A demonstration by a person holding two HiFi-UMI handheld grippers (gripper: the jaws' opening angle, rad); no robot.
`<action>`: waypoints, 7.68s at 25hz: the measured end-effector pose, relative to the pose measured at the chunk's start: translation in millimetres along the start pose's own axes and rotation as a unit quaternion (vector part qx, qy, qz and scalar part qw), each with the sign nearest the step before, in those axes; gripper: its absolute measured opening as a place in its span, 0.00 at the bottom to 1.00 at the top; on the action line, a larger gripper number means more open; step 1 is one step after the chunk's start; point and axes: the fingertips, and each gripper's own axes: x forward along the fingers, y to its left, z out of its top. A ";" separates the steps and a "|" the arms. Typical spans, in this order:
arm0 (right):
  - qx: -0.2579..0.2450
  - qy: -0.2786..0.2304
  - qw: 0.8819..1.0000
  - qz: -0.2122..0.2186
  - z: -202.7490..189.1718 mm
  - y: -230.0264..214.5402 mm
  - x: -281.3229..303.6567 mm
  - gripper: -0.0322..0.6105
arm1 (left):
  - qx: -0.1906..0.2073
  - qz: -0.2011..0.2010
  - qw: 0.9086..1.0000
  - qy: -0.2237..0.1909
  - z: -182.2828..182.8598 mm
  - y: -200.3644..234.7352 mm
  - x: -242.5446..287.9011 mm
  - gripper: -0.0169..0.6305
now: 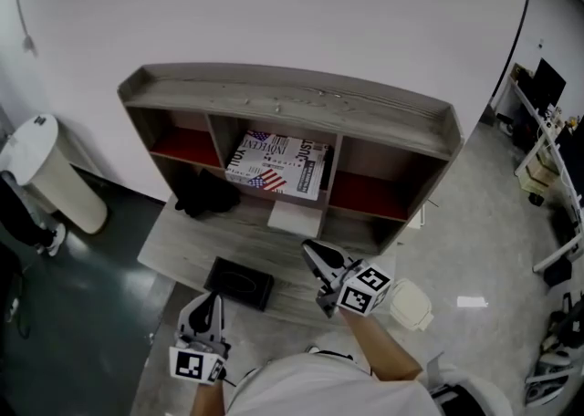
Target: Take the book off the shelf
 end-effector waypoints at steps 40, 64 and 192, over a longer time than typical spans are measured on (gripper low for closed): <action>0.379 -0.133 0.914 -0.056 -1.7 -128.0 126.2 0.67 | -0.016 0.133 0.990 0.042 -6.4 11.4 -78.7 0.05; 0.468 -0.219 0.845 -0.137 -0.7 -171.1 161.6 0.67 | -0.031 0.119 0.991 0.049 -15.3 15.3 -85.3 0.05; -0.075 0.079 0.967 -0.228 -13.9 -53.5 -139.8 0.32 | -0.019 -0.014 1.000 -0.002 -7.1 29.6 1.6 0.05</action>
